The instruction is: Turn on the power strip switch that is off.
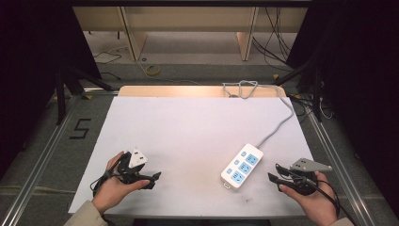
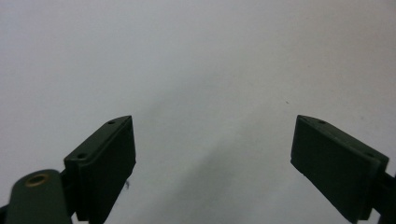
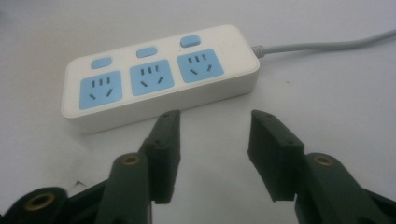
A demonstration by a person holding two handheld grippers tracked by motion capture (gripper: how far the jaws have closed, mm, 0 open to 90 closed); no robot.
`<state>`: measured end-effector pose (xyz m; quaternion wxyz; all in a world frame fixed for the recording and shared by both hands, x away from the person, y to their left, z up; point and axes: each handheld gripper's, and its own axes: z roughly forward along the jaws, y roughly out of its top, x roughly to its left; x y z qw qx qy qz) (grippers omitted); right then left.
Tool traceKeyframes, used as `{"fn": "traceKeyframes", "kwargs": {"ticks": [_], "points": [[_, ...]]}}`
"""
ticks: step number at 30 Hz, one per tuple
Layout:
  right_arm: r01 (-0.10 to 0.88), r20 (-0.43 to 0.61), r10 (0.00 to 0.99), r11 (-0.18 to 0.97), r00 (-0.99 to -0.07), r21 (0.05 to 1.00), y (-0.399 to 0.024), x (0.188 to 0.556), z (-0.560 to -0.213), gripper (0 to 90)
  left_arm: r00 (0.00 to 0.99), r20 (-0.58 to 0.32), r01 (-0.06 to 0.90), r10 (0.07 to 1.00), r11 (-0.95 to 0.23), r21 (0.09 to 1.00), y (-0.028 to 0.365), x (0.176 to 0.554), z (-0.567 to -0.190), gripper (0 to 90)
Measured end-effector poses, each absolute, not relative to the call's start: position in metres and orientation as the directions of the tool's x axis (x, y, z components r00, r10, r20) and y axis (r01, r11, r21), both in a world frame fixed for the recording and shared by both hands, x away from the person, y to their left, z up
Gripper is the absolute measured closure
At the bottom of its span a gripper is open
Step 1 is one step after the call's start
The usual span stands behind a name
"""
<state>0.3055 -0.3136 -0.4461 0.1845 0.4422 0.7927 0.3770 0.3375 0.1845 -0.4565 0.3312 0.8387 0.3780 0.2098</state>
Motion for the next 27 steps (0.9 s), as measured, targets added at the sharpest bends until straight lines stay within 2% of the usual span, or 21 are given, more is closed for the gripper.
{"fn": "traceKeyframes", "kwargs": {"ticks": [3,4,10,27], "points": [[0.566,0.027,0.847,0.332,-0.531,0.754,-0.314,0.3041,-0.4438,69.6,0.625,0.103,0.495,0.774,-0.496,0.714,0.1845,0.3377,-0.4566,13.4],[0.57,0.025,0.85,0.332,-0.527,0.752,-0.3141,0.3032,-0.4421,77.5,0.625,0.104,0.495,0.774,-0.496,0.714,0.1845,0.3375,-0.4567,13.5],[0.583,0.002,0.848,0.362,-0.53,0.727,-0.3138,0.3013,-0.4402,90.0,0.622,0.107,0.494,0.776,-0.495,0.715,0.1845,0.3373,-0.4572,13.5],[0.589,0.007,0.827,0.394,-0.562,0.705,-0.3089,0.307,-0.436,90.0,0.627,0.112,0.494,0.771,-0.505,0.708,0.1834,0.3378,-0.4574,14.0]]}}
